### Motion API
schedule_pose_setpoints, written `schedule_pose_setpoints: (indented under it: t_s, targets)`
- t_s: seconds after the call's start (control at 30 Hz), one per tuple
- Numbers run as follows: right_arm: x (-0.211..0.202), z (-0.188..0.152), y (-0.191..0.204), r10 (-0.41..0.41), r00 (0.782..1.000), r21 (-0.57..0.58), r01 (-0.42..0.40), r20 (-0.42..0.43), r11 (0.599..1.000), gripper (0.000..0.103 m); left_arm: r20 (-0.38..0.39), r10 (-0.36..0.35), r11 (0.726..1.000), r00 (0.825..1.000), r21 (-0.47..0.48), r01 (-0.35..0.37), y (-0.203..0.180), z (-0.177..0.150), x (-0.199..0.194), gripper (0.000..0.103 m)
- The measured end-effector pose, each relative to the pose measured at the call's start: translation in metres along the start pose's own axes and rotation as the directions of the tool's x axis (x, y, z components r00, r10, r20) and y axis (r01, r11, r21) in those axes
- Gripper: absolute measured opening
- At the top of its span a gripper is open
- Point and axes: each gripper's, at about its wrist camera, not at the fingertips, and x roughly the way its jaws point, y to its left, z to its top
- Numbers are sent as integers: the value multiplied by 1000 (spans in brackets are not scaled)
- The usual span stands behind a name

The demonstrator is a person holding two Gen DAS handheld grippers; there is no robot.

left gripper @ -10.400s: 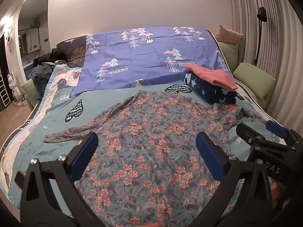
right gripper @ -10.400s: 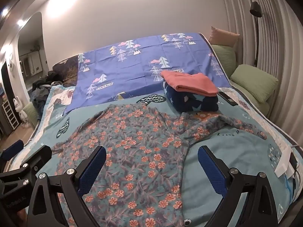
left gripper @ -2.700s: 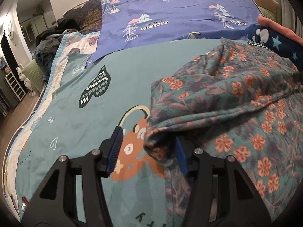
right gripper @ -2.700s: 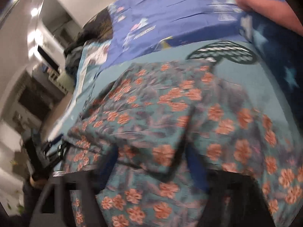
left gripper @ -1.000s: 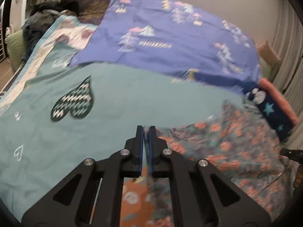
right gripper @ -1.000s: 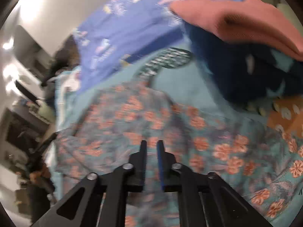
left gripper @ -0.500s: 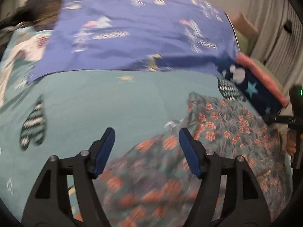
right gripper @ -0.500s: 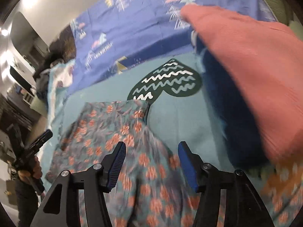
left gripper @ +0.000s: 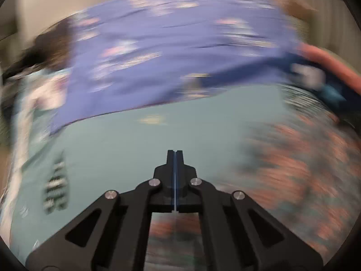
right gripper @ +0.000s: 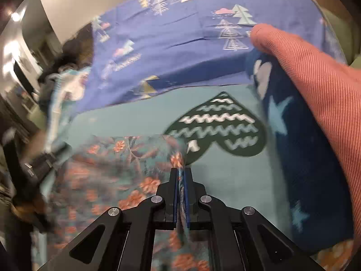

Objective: Fold small clothes

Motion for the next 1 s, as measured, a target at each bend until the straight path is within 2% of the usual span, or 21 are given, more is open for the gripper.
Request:
schedule_pose_setpoints:
  t_s: [0.07,0.13,0.17,0.23,0.3,0.33,0.4,0.5,0.6,0.73,0.77,0.83,0.87,0.9,0.93,0.97,1.0]
  targets:
    - [9,-6,-8,-24,999,15,25,-37,1000,6,-46,-41,993,998,-112,35,26,-2,7,0]
    - [1,-14,-20,48,997,69,-44,-59,997,12,-45,-74,991,996,-116,69,33,-9,-5,1]
    - [-13,-20,-29,80,996,92,-76,-35,993,17,-45,-77,992,996,-99,73,31,-12,-10,1]
    - [-46,-36,-44,78,997,107,-80,21,991,26,-38,-90,995,995,-39,89,28,-23,-33,12]
    - [-78,-57,-57,99,994,106,-103,46,989,31,-26,-91,996,995,-15,91,32,-37,-56,44]
    - [-89,-67,-58,121,992,106,-125,40,987,31,-15,-85,996,996,-21,84,39,-47,-71,49]
    - [-111,-95,-59,200,980,110,-199,0,974,31,1,-80,996,997,-49,80,52,-62,-89,52]
    - [-113,-122,-46,288,954,118,-278,-78,953,31,-10,-97,986,995,-139,95,75,-97,-111,54]
    - [-103,-141,-28,391,909,149,-371,-145,917,33,-52,-132,967,990,-229,117,91,-136,-125,54]
    - [-72,-135,-20,405,902,215,-370,-152,904,49,-89,-199,936,976,-312,162,95,-176,-131,59]
    - [-63,-132,-21,436,888,253,-393,-146,884,53,-103,-210,933,972,-318,168,92,-182,-130,59]
    - [-50,-127,-23,481,867,314,-424,-131,850,55,-118,-200,941,973,-300,157,85,-190,-126,59]
    - [-44,-125,-19,482,865,325,-421,-138,847,48,-125,-178,950,976,-281,137,80,-192,-123,58]
    - [-42,-123,-16,478,866,318,-416,-149,852,3,-119,-164,955,979,-269,127,76,-193,-121,44]
    - [-42,-122,-11,469,868,309,-406,-164,860,6,-111,-164,956,980,-264,130,75,-192,-121,31]
    - [-52,-121,-8,464,877,293,-414,-124,862,4,-107,-182,953,977,-265,149,74,-191,-122,7]
    - [-62,-121,-4,457,884,273,-417,-100,867,4,-100,-168,957,981,-256,138,72,-189,-125,4]
